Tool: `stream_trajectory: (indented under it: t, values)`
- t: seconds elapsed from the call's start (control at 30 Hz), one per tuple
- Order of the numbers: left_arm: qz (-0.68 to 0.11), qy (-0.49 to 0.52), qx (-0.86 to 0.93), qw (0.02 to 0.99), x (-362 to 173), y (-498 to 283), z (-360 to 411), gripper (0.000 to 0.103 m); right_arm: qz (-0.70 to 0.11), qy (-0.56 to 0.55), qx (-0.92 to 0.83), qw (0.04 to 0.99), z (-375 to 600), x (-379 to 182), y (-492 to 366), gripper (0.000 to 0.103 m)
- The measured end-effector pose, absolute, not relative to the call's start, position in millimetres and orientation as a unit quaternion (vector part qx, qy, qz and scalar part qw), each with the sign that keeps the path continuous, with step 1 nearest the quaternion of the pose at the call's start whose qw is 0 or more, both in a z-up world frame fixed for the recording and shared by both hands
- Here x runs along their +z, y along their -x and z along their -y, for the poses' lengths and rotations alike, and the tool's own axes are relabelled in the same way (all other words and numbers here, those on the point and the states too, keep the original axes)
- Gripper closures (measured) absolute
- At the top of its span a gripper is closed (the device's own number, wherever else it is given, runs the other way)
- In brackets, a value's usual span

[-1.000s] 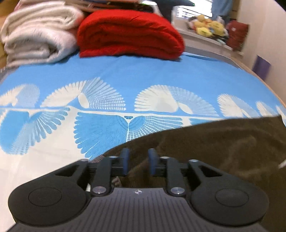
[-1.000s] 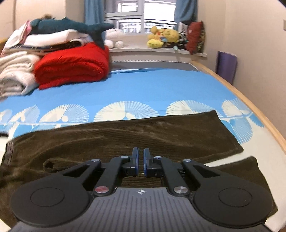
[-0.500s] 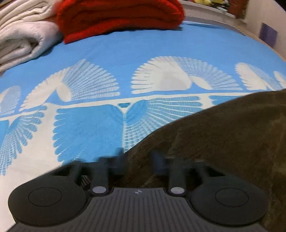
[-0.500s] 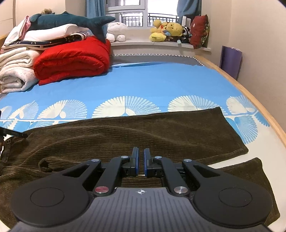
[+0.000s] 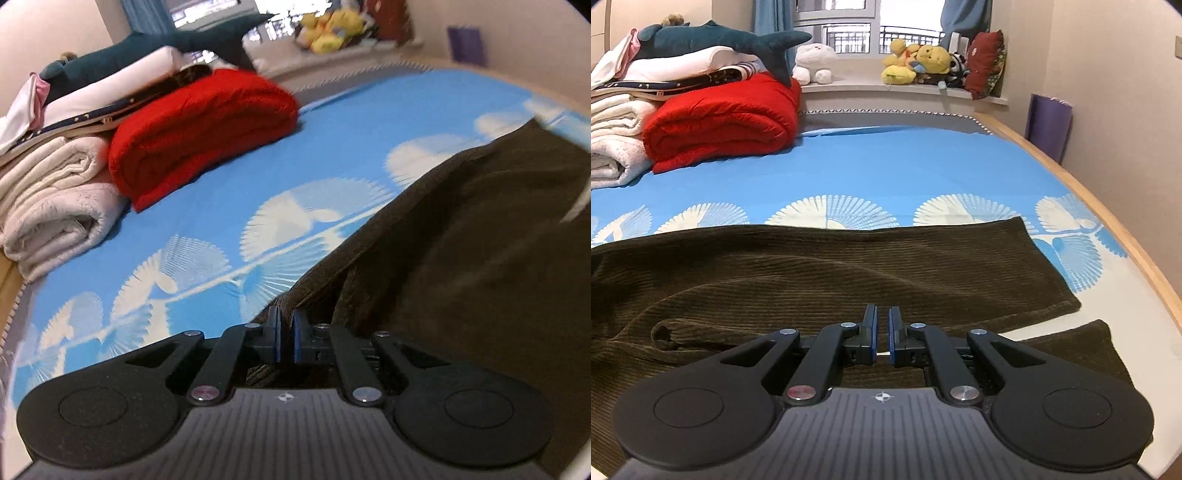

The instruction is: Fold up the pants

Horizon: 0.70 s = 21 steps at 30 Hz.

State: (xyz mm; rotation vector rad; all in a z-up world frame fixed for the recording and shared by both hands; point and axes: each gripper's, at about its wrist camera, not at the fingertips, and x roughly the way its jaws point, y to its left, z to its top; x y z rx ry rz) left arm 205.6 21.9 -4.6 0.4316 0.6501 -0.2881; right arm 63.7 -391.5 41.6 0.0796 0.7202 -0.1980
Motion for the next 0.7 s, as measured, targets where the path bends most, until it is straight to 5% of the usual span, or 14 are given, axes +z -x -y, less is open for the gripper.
stream_trajectory:
  t: [0.2,0.37,0.43,0.5,0.7]
  values:
    - [-0.338,-0.180,-0.191,0.904,-7.2,-96.0,-28.4,0.097,-0.352,-0.068,-0.121,0.925,400.1,43.0,-39.7,0.097]
    - [-0.405,-0.129,-0.189,0.885,-44.5,-85.5,-41.0,0.096,-0.358,-0.063,-0.132,0.922,400.4,42.2,-25.1,0.097]
    - [-0.421,-0.044,-0.188,0.886,-40.9,-94.0,-59.3,0.086,-0.360,-0.060,-0.137,0.921,400.8,42.1,-20.0,0.097]
    - [-0.447,0.044,-0.191,0.873,-42.0,-99.6,-81.7,0.057,-0.361,-0.066,-0.143,0.919,403.7,41.5,-15.7,0.097]
    - [-0.520,0.188,-0.211,0.806,-61.4,-114.9,-111.6,0.055,-0.365,-0.071,-0.152,0.916,409.8,39.7,-13.3,0.097]
